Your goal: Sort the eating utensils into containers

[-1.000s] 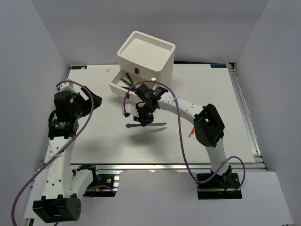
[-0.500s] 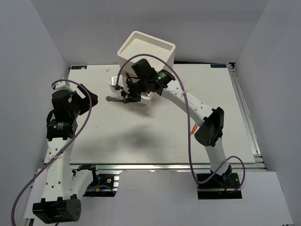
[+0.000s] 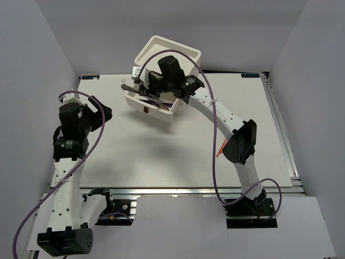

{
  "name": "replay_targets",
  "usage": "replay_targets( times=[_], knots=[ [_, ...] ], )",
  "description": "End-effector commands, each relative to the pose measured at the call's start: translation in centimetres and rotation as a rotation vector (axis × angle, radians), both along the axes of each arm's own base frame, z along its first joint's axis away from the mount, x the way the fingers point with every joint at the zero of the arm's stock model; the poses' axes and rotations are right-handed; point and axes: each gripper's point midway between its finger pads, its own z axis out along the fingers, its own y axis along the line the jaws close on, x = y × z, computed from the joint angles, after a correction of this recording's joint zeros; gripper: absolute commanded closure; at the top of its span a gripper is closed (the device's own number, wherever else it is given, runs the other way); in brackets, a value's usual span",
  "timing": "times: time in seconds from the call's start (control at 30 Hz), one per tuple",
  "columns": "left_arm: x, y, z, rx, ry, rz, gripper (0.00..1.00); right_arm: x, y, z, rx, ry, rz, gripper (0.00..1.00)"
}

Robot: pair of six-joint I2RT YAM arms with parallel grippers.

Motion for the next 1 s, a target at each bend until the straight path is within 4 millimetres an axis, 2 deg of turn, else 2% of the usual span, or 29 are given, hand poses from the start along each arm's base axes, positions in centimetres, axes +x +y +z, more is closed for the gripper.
replay_targets(
  times=[0.0, 0.13, 0.17, 0.27, 0.4, 0.43, 0.47, 0.53, 0.57, 0.67, 0.7, 0.73, 0.8, 0.83, 0.9, 0.93, 0.97],
  knots=[
    [-0.4, -0.1, 1.9, -0.008, -0.05, 0.003, 0.02, 4.2, -0.6, 2.0, 0.069, -0.099, -0.079, 1.0],
    [-0.5, -0.4, 1.5, -0.03, -0.043, 0.0, 0.02, 6.0, -2.0, -1.1, 0.034, -0.084, -0.106, 1.0],
    [-0.4, -0.5, 1.4, -0.04, -0.04, 0.001, 0.02, 6.1, -2.3, -2.7, 0.01, -0.066, -0.113, 1.0],
    [-0.4, -0.8, 1.1, -0.057, -0.031, -0.009, 0.02, 7.1, -3.1, -4.8, -0.031, -0.066, -0.145, 1.0],
    [-0.4, -1.1, 0.7, -0.08, -0.024, -0.014, 0.02, 8.6, -4.5, -6.5, -0.074, -0.068, -0.219, 1.0],
    [-0.3, -1.2, 0.6, -0.09, -0.022, -0.018, 0.02, 9.2, -5.2, -7.0, -0.089, -0.072, -0.257, 0.96],
    [-0.3, -1.3, 0.4, -0.098, -0.019, -0.017, 0.02, 9.4, -5.4, -7.5, -0.099, -0.071, -0.269, 0.88],
    [-0.2, -1.5, 0.2, -0.113, -0.016, -0.02, 0.02, 9.6, -5.7, -7.6, -0.103, -0.066, -0.279, 0.78],
    [0.0, -1.6, 0.0, -0.117, -0.013, -0.03, 0.02, 9.6, -5.8, -7.5, -0.098, -0.061, -0.281, 0.68],
    [0.2, -2.4, -0.5, -0.147, -0.004, -0.062, 0.02, 9.0, -5.5, -5.8, -0.053, -0.042, -0.273, 0.51],
    [0.4, -2.5, -0.5, -0.156, -0.006, -0.068, 0.03, 8.8, -5.5, -5.1, -0.04, -0.033, -0.265, 0.51],
    [0.5, -2.7, -1.0, -0.169, 0.008, -0.071, 0.03, 8.2, -5.0, -3.6, -0.001, -0.019, -0.235, 0.52],
    [0.7, -2.9, -1.1, -0.185, 0.01, -0.077, 0.04, 6.7, -4.5, -2.7, 0.019, 0.025, -0.161, 0.52],
    [0.7, -2.9, -1.3, -0.193, 0.013, -0.071, 0.04, 4.8, -3.9, -1.3, 0.061, 0.053, -0.057, 0.55],
    [0.8, -2.8, -1.5, -0.196, 0.015, -0.062, 0.05, 2.4, -3.6, -0.9, 0.085, 0.094, 0.061, 0.76],
    [0.8, -2.8, -1.5, -0.2, 0.016, -0.06, 0.05, -0.3, -3.4, -0.9, 0.101, 0.136, 0.188, 0.93],
    [0.8, -2.8, -1.5, -0.2, 0.013, -0.057, 0.05, -1.3, -3.4, -1.2, 0.102, 0.162, 0.229, 1.0]
  ],
)
